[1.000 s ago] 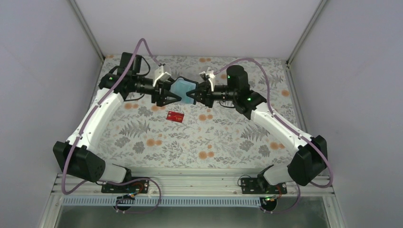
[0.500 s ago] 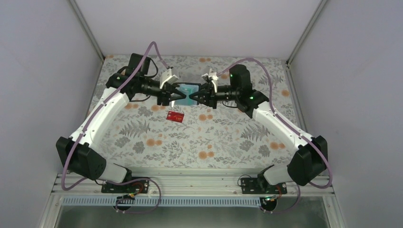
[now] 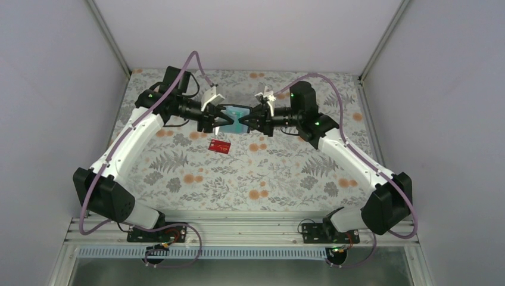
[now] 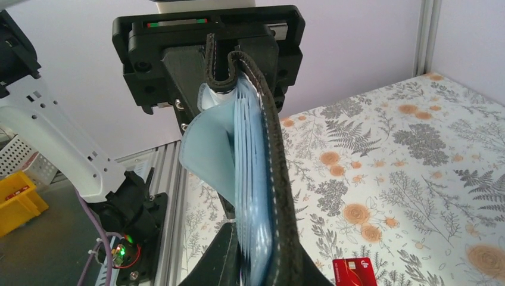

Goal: Take the credit cards out of the card holder

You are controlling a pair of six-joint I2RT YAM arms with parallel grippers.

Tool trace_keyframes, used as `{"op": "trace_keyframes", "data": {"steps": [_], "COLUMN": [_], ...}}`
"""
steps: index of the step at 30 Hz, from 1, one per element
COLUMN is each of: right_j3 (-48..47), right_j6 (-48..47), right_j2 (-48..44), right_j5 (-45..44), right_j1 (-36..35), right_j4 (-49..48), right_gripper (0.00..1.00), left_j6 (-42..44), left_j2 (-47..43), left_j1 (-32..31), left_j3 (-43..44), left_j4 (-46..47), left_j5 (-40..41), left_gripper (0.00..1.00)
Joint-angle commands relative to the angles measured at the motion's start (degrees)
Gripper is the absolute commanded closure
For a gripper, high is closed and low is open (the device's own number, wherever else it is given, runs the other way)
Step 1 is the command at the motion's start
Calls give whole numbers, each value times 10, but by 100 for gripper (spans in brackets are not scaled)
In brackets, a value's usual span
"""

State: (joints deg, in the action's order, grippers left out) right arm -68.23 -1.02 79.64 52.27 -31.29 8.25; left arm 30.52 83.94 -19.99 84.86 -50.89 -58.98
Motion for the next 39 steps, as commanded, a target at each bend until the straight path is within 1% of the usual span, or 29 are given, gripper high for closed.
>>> {"op": "trace_keyframes", "data": {"steps": [1, 2, 4, 5, 8, 10, 13, 14, 15, 17, 21, 24, 26, 27, 29, 30, 32, 34, 35, 36, 39], "right_j3": [3, 2, -6, -12, -28, -34, -38, -42, -47, -60, -88, -102, -113, -120, -136, -142, -149, -147, -143, -135, -101], "right_j6": [-4, -1, 7, 11, 35, 46, 54, 59, 64, 83, 126, 150, 162, 164, 166, 166, 156, 142, 134, 126, 106], "right_j2": [-5, -5, -3, -1, 6, 7, 3, 3, 5, 12, 36, 53, 66, 73, 90, 95, 104, 101, 97, 89, 61], "right_j5": [19, 17, -1, -16, -91, -125, -136, -147, -166, -221, -340, -408, -450, -464, -492, -499, -482, -423, -389, -355, -289], "right_j1": [2, 4, 7, 7, 6, 6, 6, 7, 6, 7, 2, -7, -17, -24, -38, -45, -55, -57, -58, -57, -54], "right_j4": [-15, -14, -5, 4, 39, 53, 65, 72, 80, 101, 146, 168, 176, 181, 193, 194, 190, 177, 166, 155, 112], "right_gripper": [96, 96, 96, 96, 96, 96, 96, 96, 96, 96, 96, 96, 96, 96, 96, 96, 96, 96, 96, 96, 96], "left_j6": [2, -16, -62, -86, -140, -157, -167, -167, -167, -164, -153, -126, -101, -95, -82, -75, -74, -97, -113, -127, -163], "left_j2": [0, 0, 4, 6, 5, 5, 0, 0, 0, -1, -15, -32, -32, -29, -18, -13, 0, 17, 25, 31, 26], "left_j1": [5, 6, 9, 11, 17, 28, 47, 52, 56, 61, 64, 65, 63, 59, 37, 17, -21, -37, -36, -35, -31], "left_j3": [15, 14, 14, 15, 8, 2, -6, -6, -5, -2, 9, 19, 28, 29, 22, 14, 5, 3, 4, 3, -34], "left_j4": [19, 31, 66, 81, 130, 147, 161, 162, 161, 159, 152, 132, 105, 92, 72, 66, 72, 88, 97, 106, 152], "left_j5": [15, 38, 112, 166, 344, 412, 447, 452, 456, 462, 449, 391, 304, 244, 133, 95, 57, 27, 16, 17, 62], "left_gripper": [98, 95, 74, 70, 63, 62, 62, 59, 57, 56, 56, 55, 55, 55, 55, 55, 56, 58, 61, 66, 73]}}
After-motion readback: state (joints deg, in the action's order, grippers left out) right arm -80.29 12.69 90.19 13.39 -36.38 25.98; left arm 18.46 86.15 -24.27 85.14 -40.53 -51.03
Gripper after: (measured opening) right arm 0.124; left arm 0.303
